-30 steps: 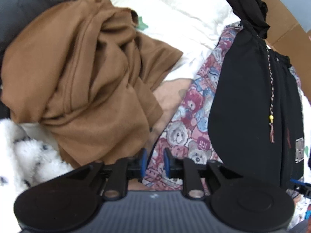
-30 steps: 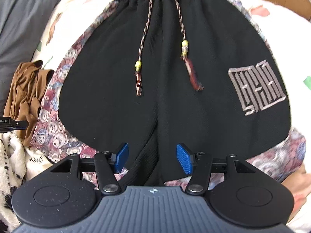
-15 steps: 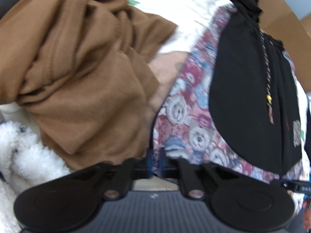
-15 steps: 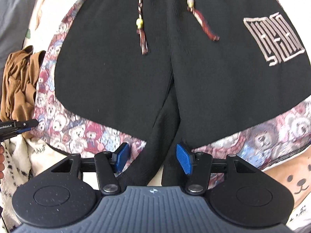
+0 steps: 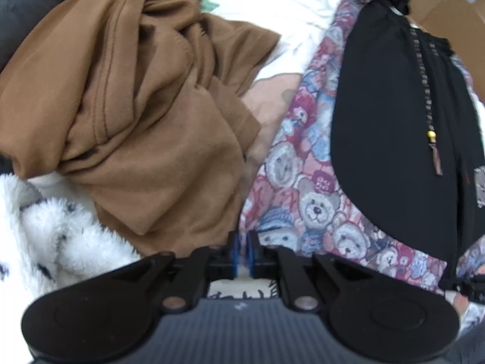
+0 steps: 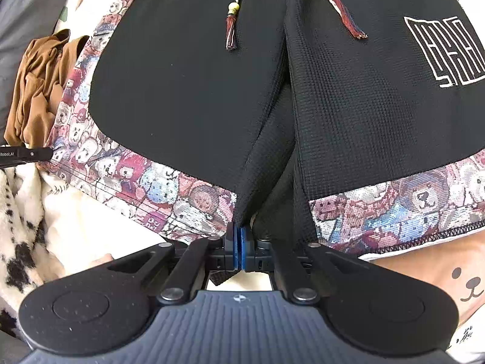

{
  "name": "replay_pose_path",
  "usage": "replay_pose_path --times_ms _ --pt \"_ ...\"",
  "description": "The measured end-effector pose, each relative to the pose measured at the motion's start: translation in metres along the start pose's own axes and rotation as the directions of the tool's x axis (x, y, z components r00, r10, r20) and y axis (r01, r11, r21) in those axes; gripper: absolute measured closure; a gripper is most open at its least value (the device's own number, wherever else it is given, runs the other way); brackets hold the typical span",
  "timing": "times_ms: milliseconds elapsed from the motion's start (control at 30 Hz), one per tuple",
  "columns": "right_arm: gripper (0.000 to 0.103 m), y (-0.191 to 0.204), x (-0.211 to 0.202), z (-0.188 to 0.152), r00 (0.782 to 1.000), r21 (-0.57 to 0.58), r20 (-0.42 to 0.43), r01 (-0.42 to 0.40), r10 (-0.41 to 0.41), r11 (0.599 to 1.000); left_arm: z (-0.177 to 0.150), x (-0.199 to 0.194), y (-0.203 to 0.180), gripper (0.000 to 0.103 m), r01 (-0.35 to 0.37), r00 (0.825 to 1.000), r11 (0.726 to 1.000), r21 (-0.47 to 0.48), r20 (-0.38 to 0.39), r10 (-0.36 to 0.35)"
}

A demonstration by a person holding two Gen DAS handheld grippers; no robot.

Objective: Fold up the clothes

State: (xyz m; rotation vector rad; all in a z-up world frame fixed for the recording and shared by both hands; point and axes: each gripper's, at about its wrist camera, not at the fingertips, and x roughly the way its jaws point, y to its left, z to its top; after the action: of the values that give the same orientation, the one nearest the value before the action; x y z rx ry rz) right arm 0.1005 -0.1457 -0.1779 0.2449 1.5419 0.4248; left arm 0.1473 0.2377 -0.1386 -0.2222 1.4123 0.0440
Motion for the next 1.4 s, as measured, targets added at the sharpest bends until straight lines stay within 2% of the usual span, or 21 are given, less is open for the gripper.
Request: replay_pose_path --times_ms 33,67,133,200,567,667,933,1133,1333,1400 --pt "0.094 -0.001 -0.005 0.003 1.000 -0.016 0.001 -0.013 0.013 1.000 0.002 -0.003 -0.001 0.065 0.013 1.000 1.000 0.004 0.008 -0.013" --pt "0.092 -0.001 -0.010 0.007 1.000 -0.032 0.002 -0.026 0.026 0.999 0.005 -0.009 -0.003 0.063 0.033 0.999 0.999 0.005 0.032 -0.033" --pt "0.074 -0.006 -0.021 0.014 0.999 -0.049 0.014 -0.045 0.045 0.998 0.010 -0.019 -0.004 0.060 0.035 0.997 0.999 -0.012 0.076 -0.034" --pt "0.068 -0.013 -0.032 0.022 0.998 -0.054 0.037 -0.056 0.058 0.997 0.013 -0.024 -0.009 0.058 0.036 0.995 0.999 0.002 0.091 -0.036" --pt "0.068 -0.074 -0.076 0.042 0.983 0.008 0.180 -0.047 0.045 0.999 0.020 -0.029 -0.067 0.058 0.008 0.992 0.998 0.064 0.122 -0.016" --pt "0.067 -0.097 -0.082 0.039 0.978 0.044 0.202 -0.053 0.043 0.998 0.031 -0.025 -0.092 0.058 0.049 0.992 0.997 0.065 0.113 -0.056" --pt "0.067 -0.155 -0.102 0.030 0.967 0.137 0.254 -0.030 -0.006 0.990 0.052 -0.024 -0.164 0.058 0.051 0.989 0.988 0.143 0.130 -0.070" --pt "0.067 -0.199 -0.119 0.027 0.959 0.208 0.280 -0.017 -0.043 0.978 0.051 -0.017 -0.211 0.058 0.059 0.988 0.981 0.185 0.132 -0.084" --pt "0.068 -0.228 -0.125 0.022 0.955 0.263 0.289 -0.012 -0.067 0.965 0.047 -0.011 -0.254 0.058 0.072 0.986 0.972 0.226 0.128 -0.103" --pt "0.067 -0.241 -0.125 0.017 0.953 0.309 0.293 -0.023 -0.072 0.951 0.045 -0.010 -0.265 0.058 0.075 0.986 0.968 0.239 0.130 -0.109"
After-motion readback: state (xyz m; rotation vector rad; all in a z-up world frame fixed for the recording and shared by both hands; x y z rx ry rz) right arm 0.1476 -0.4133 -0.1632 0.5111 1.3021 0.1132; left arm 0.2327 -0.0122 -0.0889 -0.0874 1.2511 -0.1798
